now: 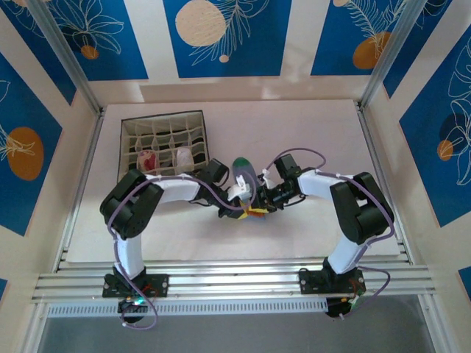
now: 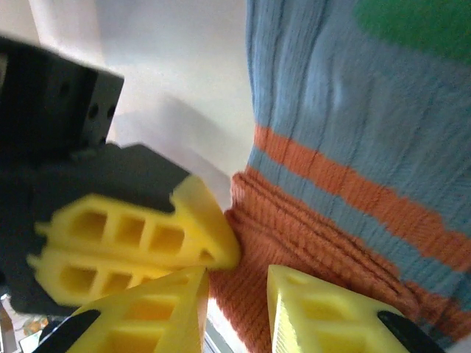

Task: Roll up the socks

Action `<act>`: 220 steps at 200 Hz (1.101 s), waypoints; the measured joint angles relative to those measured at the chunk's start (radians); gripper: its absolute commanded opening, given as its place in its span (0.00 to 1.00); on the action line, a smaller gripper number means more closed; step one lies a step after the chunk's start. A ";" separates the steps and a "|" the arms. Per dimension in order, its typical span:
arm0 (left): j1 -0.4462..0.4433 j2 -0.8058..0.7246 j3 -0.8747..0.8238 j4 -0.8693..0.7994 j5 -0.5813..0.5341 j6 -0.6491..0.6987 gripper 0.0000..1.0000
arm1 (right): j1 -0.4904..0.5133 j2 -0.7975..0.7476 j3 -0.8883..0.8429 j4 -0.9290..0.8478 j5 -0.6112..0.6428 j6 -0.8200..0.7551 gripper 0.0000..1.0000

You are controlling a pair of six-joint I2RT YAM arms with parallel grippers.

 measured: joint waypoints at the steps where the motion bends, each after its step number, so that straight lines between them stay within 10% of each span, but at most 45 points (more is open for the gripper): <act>1: 0.001 0.002 0.001 -0.001 0.001 -0.003 0.00 | 0.000 0.000 -0.001 0.001 -0.001 0.000 0.29; 138: 0.087 0.089 0.032 0.035 0.139 -0.361 0.00 | 0.058 -0.123 -0.086 0.063 0.134 -0.050 0.43; 220: 0.094 0.099 0.014 0.092 0.145 -0.460 0.00 | 0.058 -0.068 -0.062 0.035 0.214 -0.055 0.03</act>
